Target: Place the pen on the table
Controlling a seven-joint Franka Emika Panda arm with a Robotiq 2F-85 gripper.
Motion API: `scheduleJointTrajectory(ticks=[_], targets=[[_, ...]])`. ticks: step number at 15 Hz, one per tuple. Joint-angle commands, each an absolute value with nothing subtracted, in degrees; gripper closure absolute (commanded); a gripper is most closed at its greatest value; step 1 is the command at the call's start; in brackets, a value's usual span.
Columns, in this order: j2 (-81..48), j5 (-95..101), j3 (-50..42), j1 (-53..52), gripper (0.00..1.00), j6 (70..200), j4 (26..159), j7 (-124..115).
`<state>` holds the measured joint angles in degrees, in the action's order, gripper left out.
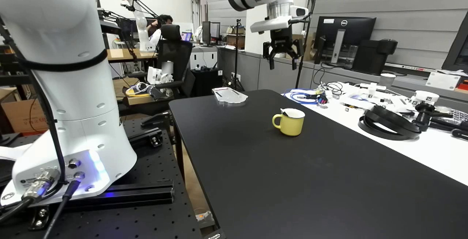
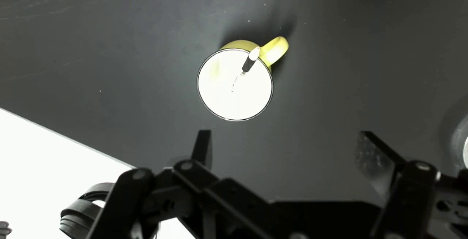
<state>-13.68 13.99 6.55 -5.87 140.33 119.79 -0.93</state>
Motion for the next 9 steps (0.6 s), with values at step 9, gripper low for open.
scheduleJointTrajectory(ticks=[9], targets=[[-21.5,14.9,3.3,-8.0,0.00,140.8,118.0,-2.8]])
